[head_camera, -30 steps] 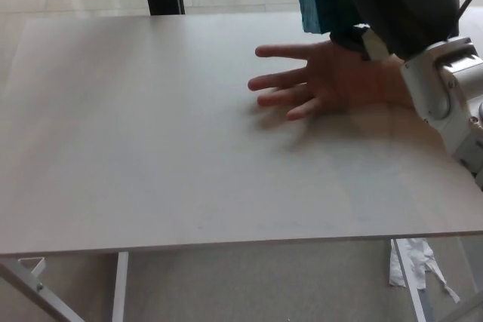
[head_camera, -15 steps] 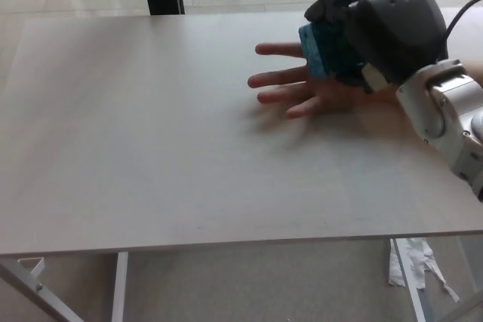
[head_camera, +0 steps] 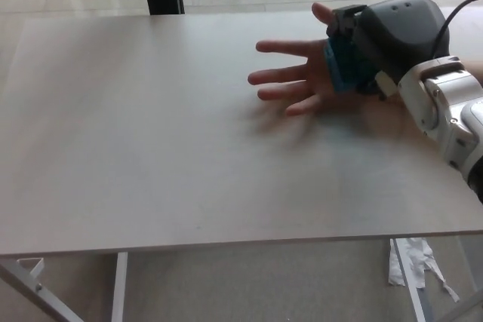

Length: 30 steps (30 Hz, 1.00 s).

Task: The robot uses its right hand to pick up a cube kept in the middle of the desk infront of it and hands it to a person

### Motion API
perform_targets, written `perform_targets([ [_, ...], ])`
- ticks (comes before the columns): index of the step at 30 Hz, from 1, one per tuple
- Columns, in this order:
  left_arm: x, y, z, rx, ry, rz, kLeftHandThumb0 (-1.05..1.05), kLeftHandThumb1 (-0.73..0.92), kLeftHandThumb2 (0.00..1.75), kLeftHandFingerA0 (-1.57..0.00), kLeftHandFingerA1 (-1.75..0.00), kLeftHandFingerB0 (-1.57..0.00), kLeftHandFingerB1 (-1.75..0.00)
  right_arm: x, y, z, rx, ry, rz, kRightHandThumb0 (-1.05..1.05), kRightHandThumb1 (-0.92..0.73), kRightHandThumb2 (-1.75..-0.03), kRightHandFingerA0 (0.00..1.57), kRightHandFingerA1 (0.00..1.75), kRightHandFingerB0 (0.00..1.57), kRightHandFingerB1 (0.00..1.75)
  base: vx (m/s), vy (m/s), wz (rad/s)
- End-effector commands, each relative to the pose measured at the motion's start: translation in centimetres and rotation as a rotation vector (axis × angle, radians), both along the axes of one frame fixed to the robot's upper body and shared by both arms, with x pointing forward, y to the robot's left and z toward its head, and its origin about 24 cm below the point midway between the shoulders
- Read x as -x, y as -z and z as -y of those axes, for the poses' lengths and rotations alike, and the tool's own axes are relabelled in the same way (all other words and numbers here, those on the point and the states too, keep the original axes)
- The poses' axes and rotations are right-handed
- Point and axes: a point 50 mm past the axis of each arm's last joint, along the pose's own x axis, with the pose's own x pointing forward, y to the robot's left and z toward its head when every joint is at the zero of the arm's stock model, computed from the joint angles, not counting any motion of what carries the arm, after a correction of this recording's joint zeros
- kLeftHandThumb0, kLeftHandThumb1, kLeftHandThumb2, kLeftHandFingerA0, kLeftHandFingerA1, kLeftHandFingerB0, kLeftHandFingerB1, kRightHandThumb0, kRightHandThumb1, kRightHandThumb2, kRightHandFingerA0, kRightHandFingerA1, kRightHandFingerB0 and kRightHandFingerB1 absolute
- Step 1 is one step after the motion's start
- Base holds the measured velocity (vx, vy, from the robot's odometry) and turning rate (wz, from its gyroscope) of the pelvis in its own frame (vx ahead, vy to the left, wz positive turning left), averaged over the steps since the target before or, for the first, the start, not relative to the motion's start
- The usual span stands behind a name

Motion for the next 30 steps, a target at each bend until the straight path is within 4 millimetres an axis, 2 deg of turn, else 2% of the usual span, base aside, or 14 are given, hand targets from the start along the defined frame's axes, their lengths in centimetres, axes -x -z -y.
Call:
perform_targets([
  [1, -0.1, -0.3, -0.2, -0.023, 0.009, 0.002, -0.64, 0.58, 0.58, -0.83, -0.57, -0.59, -0.4, -0.6, -1.7, -0.6, 0.016, 0.036, 0.083, -0.35, -0.57, -0.57, 0.93, 1.65, 0.89, 0.58, 0.0, 0.0, 0.0],
  [4, -0.1, -0.3, -0.2, -0.024, 0.014, 0.005, -0.66, 0.57, 0.58, -0.81, -0.59, -0.57, -0.4, -0.6, -1.9, -0.9, -0.012, 0.017, 0.117, -0.34, -0.54, -0.6, 0.93, 1.69, 0.89, 0.64, 0.0, 0.0, 0.0],
  [5, -0.1, -0.3, -0.2, -0.024, 0.017, 0.008, -0.69, 0.45, 0.87, -0.75, -0.68, -0.54, -0.56, -0.7, -1.9, -1.1, -0.006, 0.018, 0.121, -0.37, -0.58, -0.57, 0.94, 1.69, 0.89, 0.65, 0.0, 0.0, 0.0],
  [7, -0.2, -0.2, -0.1, -0.024, 0.027, 0.011, -0.69, 0.45, 0.87, -0.75, -0.68, -0.54, -0.56, -0.6, -1.9, -1.1, 0.004, 0.02, 0.131, -0.37, -0.58, -0.57, 0.94, 1.69, 0.89, 0.65, 0.0, 0.0, 0.0],
  [8, -0.2, -0.2, 0.0, -0.023, 0.026, 0.012, -0.68, 0.57, 0.58, -0.8, -0.59, -0.6, -0.41, -0.7, -1.9, -1.3, 0.014, 0.024, 0.123, -0.38, -0.6, -0.58, 0.92, 1.68, 0.88, 0.64, 0.0, 0.0, 0.0],
  [16, -0.4, -0.1, 0.1, -0.007, 0.018, 0.022, -0.65, 0.57, 0.58, -0.79, -0.57, -0.61, -0.41, -0.4, 0.3, -1.6, 0.043, 0.08, -0.025, -0.37, -0.56, -0.57, 0.92, 1.53, 0.87, 0.52, 0.0, 0.0, 0.0],
  [17, -0.5, -0.1, 0.1, -0.005, 0.019, 0.026, -0.68, 0.44, 0.87, -0.74, -0.69, -0.54, -0.56, -0.3, 0.7, -1.6, 0.057, 0.086, -0.031, -0.37, -0.57, -0.57, 0.92, 1.54, 0.87, 0.52, 0.0, 0.0, 0.0],
  [19, -0.5, -0.1, 0.1, -0.005, 0.019, 0.026, -0.68, 0.44, 0.87, -0.74, -0.69, -0.54, -0.56, -0.2, 1.0, -1.7, 0.058, 0.088, -0.04, -0.37, -0.57, -0.57, 0.92, 1.54, 0.87, 0.52, 0.0, 0.0, 0.0],
  [20, -0.4, 0.0, 0.2, -0.005, 0.024, 0.022, -0.67, 0.57, 0.57, -0.78, -0.57, -0.57, -0.41, 0.1, 1.4, -1.6, 0.053, 0.08, -0.046, -0.36, -0.55, -0.57, 0.91, 1.51, 0.88, 0.55, 0.0, 0.0, 0.0],
  [24, -0.1, 0.1, 0.3, -0.004, 0.025, 0.022, -0.68, 0.57, 0.57, -0.77, -0.55, -0.56, -0.41, 0.2, 1.9, -1.6, 0.072, 0.076, -0.047, -0.36, -0.56, -0.57, 0.91, 1.49, 0.88, 0.61, 0.0, 0.0, 0.0],
  [25, -0.1, 0.2, 0.4, -0.005, 0.026, 0.021, -0.68, 0.44, 0.87, -0.74, -0.68, -0.53, -0.56, 0.3, 2.1, -1.4, 0.074, 0.085, -0.042, -0.37, -0.56, -0.57, 0.89, 1.52, 0.88, 0.6, 0.0, 0.0, 0.0],
  [26, -0.1, 0.3, 0.4, -0.008, 0.027, 0.014, -0.69, 0.44, 0.87, -0.76, -0.67, -0.54, -0.56, 0.2, 2.1, -1.3, 0.064, 0.101, -0.053, -0.36, -0.56, -0.57, 0.87, 1.53, 0.86, 0.57, 0.0, 0.0, 0.0],
  [27, -0.1, 0.3, 0.4, -0.009, 0.029, 0.012, -0.65, 0.58, 0.58, -0.8, -0.58, -0.63, -0.43, 0.2, 2.1, -1.4, 0.06, 0.103, -0.054, -0.35, -0.55, -0.6, 0.85, 1.54, 0.83, 0.59, 0.0, 0.0, 0.0],
  [30, -0.1, 0.3, 0.4, -0.002, 0.003, 0.007, -0.66, 0.57, 0.58, -0.78, -0.57, -0.59, -0.42, 0.0, 1.8, -1.4, 0.088, 0.12, -0.057, -0.35, -0.65, -0.62, 0.74, 1.39, 0.65, 0.43, 0.0, 0.0, 0.0],
])
